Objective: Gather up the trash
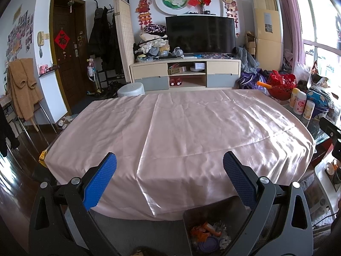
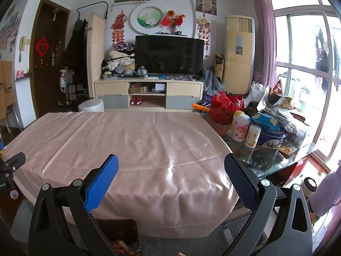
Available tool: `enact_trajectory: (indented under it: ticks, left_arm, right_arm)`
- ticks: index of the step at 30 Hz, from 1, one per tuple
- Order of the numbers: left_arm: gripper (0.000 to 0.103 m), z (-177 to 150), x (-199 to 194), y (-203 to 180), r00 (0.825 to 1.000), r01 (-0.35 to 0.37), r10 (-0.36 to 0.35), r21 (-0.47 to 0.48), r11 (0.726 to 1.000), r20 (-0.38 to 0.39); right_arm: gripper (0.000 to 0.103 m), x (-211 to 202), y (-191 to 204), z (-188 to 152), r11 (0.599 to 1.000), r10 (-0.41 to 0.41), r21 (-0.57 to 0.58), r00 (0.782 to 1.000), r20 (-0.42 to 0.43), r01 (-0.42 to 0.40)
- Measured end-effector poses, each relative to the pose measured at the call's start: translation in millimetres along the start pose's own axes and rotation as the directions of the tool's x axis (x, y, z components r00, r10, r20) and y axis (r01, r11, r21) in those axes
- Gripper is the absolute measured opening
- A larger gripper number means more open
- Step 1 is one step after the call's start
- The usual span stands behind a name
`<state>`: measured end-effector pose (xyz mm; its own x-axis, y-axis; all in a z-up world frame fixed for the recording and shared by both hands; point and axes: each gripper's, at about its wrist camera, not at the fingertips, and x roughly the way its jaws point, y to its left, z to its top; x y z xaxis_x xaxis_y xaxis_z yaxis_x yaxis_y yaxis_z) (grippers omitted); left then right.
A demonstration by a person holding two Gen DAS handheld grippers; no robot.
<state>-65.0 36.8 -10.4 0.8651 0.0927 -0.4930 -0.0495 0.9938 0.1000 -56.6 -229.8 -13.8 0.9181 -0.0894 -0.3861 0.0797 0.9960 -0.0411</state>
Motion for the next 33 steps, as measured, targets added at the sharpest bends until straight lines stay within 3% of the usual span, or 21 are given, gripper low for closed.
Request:
enact_trajectory:
  ticks: [33]
  left_arm:
    - [0.095, 0.3, 1.6, 3.8, 1.0, 0.0, 0.0, 0.001, 1.0, 0.001]
  right_arm:
    - [0.1, 0.3, -0.6, 0.6, 1.0, 0.001, 0.001, 1.0, -0.001, -0.001]
